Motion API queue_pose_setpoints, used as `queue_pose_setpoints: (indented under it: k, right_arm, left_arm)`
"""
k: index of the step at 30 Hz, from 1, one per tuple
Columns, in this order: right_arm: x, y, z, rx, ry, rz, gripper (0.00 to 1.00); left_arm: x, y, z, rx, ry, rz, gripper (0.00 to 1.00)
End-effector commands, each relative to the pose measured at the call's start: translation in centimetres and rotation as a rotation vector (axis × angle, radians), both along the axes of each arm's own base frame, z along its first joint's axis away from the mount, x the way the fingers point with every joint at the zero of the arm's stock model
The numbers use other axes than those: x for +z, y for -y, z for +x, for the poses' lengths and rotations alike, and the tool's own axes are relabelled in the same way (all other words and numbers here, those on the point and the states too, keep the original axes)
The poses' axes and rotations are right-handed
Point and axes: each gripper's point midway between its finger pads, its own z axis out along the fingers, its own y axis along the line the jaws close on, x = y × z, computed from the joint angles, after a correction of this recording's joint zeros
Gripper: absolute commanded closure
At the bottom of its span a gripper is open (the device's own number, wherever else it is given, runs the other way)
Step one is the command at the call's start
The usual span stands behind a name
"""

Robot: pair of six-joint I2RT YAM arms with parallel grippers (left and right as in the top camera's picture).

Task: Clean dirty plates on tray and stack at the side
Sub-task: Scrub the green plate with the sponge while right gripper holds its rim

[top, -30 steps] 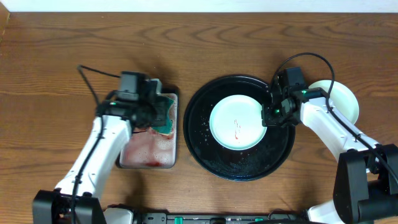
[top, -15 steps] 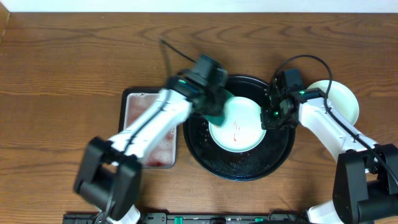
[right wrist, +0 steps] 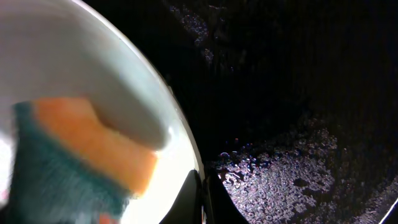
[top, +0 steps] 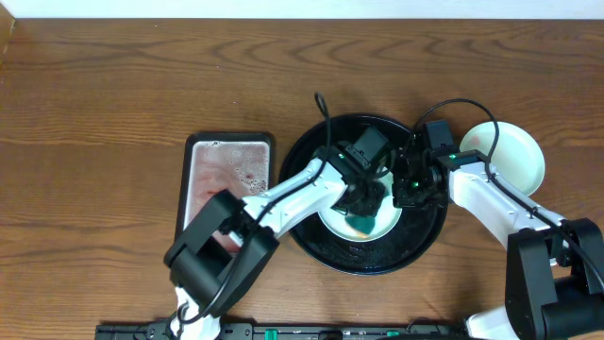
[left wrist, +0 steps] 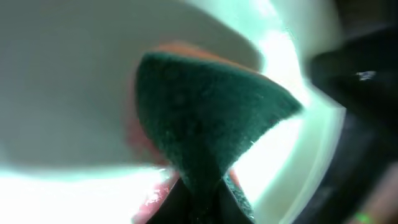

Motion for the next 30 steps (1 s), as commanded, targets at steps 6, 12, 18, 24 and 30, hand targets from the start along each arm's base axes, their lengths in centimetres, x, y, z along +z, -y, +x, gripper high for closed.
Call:
queue_pose_setpoints:
  k: [6,12,18,24,30]
  right_arm:
    - [-1.3,0.3,-1.7,-0.012,-0.061,-0.015,0.99]
    - [-1.3,0.3,-1.7,-0.012,-0.061,-0.015,0.99]
    - [-1.3,0.3,-1.7,-0.012,-0.063,-0.015,0.99]
    - [-1.3,0.4,-1.9,-0.012,-0.069,-0.017,0.99]
    - [-1.3,0.4,-1.9,-0.012,-0.069,-0.017,0.99]
  left_arm:
    - [0.0,-8.3,4.5,0.164,0.089,0.261,0.93]
    - [4.3,-6.3,5.3,0.169,0.123,0.082,0.93]
    - [3.6,-2.4,4.1,0.141,0.119,-0.004,0.93]
    - [0.5,-1.3,3.1,0.111,0.08,0.033,0.93]
    - [-1.1,-5.3,3.6,0.082,0.086,0.188,0.93]
